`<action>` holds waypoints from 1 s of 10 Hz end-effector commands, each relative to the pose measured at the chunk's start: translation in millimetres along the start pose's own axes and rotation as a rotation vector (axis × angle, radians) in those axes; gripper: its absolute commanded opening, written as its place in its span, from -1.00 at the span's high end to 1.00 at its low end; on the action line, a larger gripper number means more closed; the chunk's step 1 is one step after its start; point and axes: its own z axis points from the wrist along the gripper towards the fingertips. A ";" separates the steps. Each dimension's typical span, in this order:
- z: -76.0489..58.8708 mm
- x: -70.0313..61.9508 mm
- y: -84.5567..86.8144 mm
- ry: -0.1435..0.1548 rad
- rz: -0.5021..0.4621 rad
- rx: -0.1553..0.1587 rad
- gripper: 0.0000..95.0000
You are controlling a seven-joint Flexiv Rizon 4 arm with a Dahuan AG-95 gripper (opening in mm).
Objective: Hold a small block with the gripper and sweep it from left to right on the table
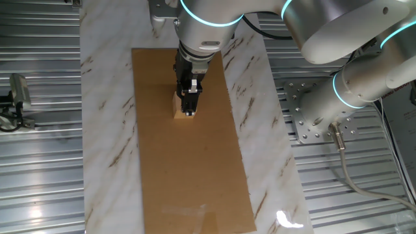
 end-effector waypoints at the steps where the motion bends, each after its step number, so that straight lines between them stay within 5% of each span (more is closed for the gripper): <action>1: 0.0 0.0 0.0 0.055 -0.012 0.012 1.00; 2: -0.1 -0.2 0.1 0.058 0.003 -0.017 1.00; 10: -0.3 -0.5 0.2 0.063 0.002 -0.004 1.00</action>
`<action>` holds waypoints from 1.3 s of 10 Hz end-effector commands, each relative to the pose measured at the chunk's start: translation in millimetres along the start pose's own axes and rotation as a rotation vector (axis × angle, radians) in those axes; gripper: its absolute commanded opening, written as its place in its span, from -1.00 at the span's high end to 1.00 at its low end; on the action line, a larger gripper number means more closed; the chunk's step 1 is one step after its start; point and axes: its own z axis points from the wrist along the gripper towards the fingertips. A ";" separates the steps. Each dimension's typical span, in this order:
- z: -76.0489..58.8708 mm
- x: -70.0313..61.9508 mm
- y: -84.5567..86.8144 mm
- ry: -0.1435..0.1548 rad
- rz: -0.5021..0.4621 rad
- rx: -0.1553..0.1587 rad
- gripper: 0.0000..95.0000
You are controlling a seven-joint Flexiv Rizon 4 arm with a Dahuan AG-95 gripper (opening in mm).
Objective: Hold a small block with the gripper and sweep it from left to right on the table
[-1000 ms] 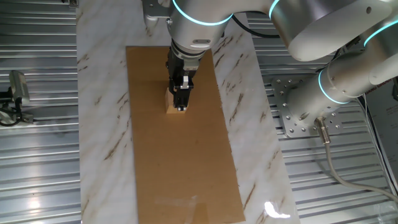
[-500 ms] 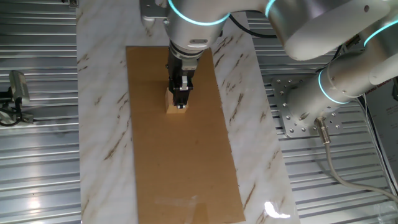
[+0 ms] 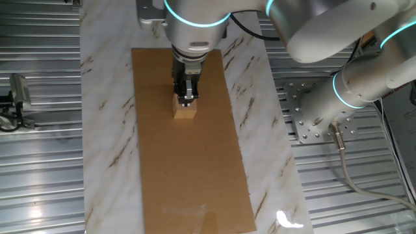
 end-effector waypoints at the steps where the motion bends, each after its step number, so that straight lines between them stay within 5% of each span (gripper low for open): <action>1: 0.4 -2.6 0.5 0.008 0.000 -0.002 1.00; 13: 1.5 -3.0 0.1 0.019 -0.013 -0.002 1.00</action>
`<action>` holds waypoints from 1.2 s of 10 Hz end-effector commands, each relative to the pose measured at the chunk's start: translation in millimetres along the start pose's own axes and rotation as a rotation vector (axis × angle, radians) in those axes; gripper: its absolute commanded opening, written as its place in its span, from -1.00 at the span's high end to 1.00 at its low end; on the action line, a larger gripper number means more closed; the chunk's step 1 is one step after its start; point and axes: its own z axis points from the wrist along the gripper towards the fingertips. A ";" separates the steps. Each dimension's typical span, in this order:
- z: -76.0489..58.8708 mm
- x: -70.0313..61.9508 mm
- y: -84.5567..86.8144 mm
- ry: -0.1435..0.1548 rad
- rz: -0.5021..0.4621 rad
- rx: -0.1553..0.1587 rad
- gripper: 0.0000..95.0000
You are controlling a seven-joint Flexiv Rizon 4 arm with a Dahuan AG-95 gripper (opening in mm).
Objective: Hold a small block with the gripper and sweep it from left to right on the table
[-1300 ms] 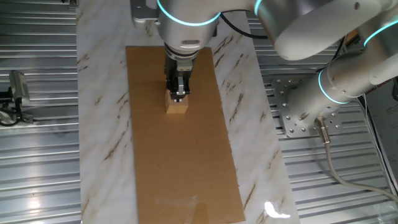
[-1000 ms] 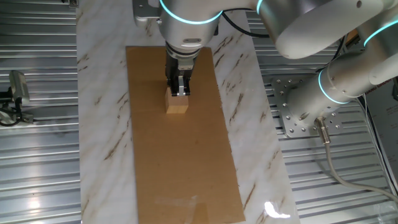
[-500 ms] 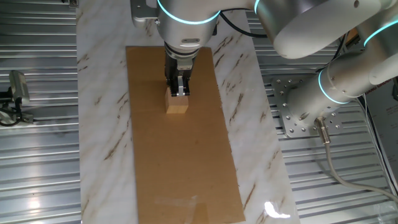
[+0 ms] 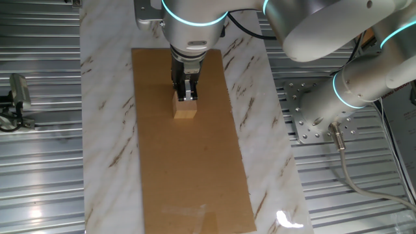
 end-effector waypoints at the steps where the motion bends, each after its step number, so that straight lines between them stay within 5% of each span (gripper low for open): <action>1: 0.4 -0.1 0.0 0.000 0.001 -0.001 1.00; 12: 2.8 -1.1 -0.8 0.001 0.004 0.006 1.00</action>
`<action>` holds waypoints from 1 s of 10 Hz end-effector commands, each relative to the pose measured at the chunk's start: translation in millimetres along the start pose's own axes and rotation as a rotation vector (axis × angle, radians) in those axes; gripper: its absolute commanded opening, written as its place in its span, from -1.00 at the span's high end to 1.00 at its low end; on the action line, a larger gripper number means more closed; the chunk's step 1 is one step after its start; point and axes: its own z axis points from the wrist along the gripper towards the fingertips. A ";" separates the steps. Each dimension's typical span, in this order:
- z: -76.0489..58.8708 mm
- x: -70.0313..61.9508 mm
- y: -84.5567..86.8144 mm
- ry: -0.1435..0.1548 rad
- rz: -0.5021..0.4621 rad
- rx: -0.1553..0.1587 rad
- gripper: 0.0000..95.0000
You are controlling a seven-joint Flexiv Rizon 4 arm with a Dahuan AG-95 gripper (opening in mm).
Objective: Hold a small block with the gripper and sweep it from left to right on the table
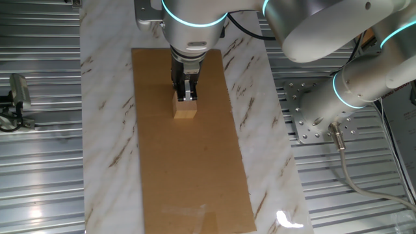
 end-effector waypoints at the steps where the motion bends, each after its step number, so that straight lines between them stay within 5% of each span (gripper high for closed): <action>1: 0.4 0.1 -0.4 -0.001 0.002 0.004 1.00; 10: 1.3 -0.3 -0.6 -0.003 -0.003 0.008 1.00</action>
